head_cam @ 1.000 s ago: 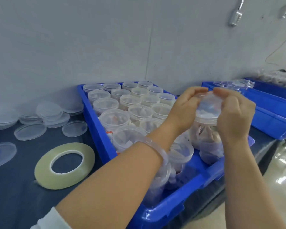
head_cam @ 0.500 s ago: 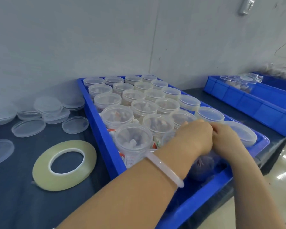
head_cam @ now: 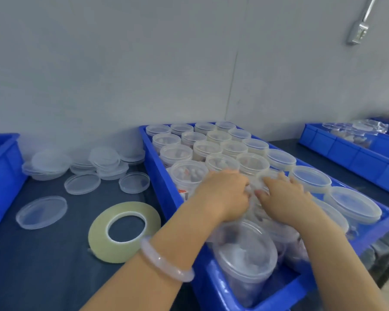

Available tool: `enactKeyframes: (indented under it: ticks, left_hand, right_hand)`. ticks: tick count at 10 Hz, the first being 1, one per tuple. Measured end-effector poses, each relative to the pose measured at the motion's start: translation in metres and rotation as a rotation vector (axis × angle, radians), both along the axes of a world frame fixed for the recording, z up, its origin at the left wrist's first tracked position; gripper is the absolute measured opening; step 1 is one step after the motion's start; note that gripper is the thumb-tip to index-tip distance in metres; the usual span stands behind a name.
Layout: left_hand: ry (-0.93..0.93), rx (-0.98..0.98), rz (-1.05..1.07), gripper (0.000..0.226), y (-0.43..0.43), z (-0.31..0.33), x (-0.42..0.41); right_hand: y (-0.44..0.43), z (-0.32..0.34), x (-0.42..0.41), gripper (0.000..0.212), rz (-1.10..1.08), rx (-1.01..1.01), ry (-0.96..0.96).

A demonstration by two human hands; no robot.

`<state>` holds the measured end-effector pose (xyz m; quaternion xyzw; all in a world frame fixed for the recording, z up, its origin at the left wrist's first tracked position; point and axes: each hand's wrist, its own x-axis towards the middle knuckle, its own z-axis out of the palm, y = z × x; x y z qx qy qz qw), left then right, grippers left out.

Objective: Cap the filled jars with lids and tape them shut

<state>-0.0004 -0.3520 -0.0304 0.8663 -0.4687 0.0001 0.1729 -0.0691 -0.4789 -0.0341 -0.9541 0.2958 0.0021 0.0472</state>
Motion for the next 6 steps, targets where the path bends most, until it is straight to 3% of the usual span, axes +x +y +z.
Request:
enactKeyframes:
  ticks: [1, 2, 4, 5, 6]
  left_hand:
    - [0.02, 0.099, 0.074, 0.043, 0.028, -0.011, 0.012]
    - [0.146, -0.037, 0.092, 0.04, 0.042, -0.02, 0.014]
    - [0.181, -0.219, 0.186, 0.033, 0.057, -0.023, 0.014]
    - [0.261, -0.305, 0.138, 0.047, 0.062, -0.019, 0.012]
    - [0.362, -0.317, 0.084, 0.042, 0.071, -0.018, 0.006]
  right_hand:
    - [0.026, 0.004, 0.019, 0.043, 0.127, 0.066, 0.016]
    - [0.056, 0.004, 0.035, 0.035, 0.269, 0.11, -0.029]
    - [0.08, 0.004, 0.039, 0.035, 0.239, 0.116, -0.044]
    - [0.086, 0.0, 0.032, 0.05, 0.245, 0.041, 0.027]
    - [0.097, 0.0, 0.027, 0.058, 0.24, 0.027, 0.021]
